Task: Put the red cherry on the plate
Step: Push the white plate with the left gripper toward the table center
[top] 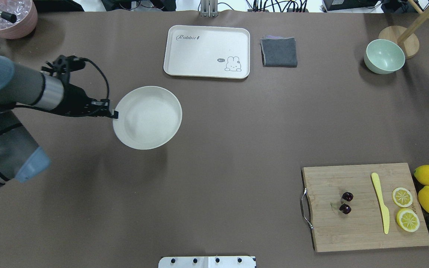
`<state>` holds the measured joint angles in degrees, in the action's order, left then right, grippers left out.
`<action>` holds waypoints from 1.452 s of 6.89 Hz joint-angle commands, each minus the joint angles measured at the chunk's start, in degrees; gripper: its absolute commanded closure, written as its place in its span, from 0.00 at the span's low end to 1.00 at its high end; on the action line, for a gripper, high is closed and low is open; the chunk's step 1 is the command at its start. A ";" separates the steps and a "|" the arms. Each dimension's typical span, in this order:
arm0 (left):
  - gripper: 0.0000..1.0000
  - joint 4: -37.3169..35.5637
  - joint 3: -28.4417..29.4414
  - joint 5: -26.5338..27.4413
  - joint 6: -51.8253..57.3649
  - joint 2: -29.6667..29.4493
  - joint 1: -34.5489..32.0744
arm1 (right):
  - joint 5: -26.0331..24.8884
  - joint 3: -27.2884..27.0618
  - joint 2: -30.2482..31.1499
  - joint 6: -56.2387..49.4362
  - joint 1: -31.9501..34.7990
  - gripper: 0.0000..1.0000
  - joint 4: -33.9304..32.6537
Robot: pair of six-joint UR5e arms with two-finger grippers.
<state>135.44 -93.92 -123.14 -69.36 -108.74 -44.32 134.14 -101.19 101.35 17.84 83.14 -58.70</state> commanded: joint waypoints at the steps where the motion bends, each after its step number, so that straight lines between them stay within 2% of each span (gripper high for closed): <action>1: 1.00 -7.79 0.66 8.24 -4.20 -7.51 8.26 | -0.02 0.03 0.07 0.00 0.00 0.00 -0.27; 2: 1.00 -10.52 0.93 8.79 -6.64 -9.62 9.76 | 0.07 0.03 0.34 0.00 0.00 0.00 -0.19; 5: 1.00 -10.54 3.74 15.72 -7.98 -11.58 13.98 | 0.07 0.03 0.43 0.09 0.00 0.00 -0.19; 6: 0.57 -10.46 3.83 17.74 -7.98 -11.32 14.60 | 0.16 0.03 0.51 0.09 0.00 0.00 -0.10; 7: 0.02 -10.11 3.48 21.24 -7.98 -10.88 15.57 | 0.59 -0.06 0.86 0.17 0.00 0.00 -0.01; 8: 0.01 -10.54 2.17 21.36 -7.89 -10.70 14.97 | 0.60 -0.67 0.52 2.26 -0.09 0.00 -0.10; 9: 0.01 -11.85 -0.19 18.32 -6.85 -8.35 11.04 | 0.25 -1.46 0.17 6.89 -2.61 0.00 0.07; 10: 0.01 -16.39 -3.69 8.63 -1.44 -5.11 2.13 | -0.80 -3.64 0.08 12.86 -7.07 0.00 0.08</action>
<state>122.84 -94.14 -106.56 -75.14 -117.02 -34.36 134.22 -102.90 101.63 24.68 80.16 -58.67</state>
